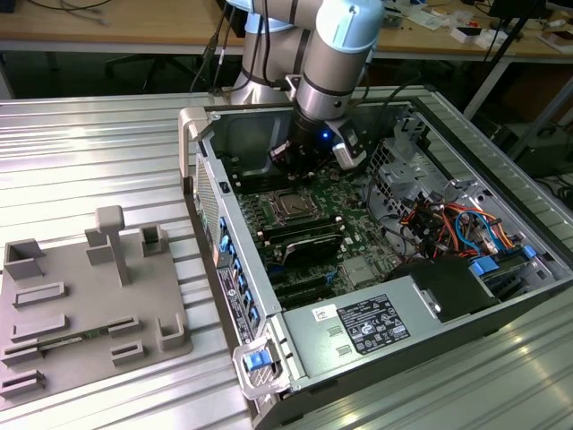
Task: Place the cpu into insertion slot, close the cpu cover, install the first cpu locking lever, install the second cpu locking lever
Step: 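Install the first cpu locking lever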
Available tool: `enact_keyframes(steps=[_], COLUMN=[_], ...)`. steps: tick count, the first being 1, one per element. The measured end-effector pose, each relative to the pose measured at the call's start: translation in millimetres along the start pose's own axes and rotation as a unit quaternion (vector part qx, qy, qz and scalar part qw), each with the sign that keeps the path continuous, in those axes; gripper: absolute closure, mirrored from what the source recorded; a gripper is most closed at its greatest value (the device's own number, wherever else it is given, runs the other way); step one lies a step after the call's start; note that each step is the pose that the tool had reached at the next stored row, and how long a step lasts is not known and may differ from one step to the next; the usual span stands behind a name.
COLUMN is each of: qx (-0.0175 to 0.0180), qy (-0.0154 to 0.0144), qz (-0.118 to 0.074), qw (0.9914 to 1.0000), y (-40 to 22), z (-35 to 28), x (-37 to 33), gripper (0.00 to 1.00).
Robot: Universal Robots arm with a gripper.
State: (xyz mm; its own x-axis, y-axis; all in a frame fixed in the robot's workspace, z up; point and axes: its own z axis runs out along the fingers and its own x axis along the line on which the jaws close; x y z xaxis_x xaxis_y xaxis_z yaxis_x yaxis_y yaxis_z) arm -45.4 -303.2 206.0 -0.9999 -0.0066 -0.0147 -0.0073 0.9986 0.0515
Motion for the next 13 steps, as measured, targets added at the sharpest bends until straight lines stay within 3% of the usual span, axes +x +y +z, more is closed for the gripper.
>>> enact_keyframes(steps=[8, 13], qx=[0.0005, -0.0005], qy=[0.0009, 0.0013], qz=[0.0, -0.001], qw=[1.0, 1.0], y=[-1.9, 0.1], z=[3.6, 6.6], x=[-2.0, -2.6], gripper=[0.89, 0.89])
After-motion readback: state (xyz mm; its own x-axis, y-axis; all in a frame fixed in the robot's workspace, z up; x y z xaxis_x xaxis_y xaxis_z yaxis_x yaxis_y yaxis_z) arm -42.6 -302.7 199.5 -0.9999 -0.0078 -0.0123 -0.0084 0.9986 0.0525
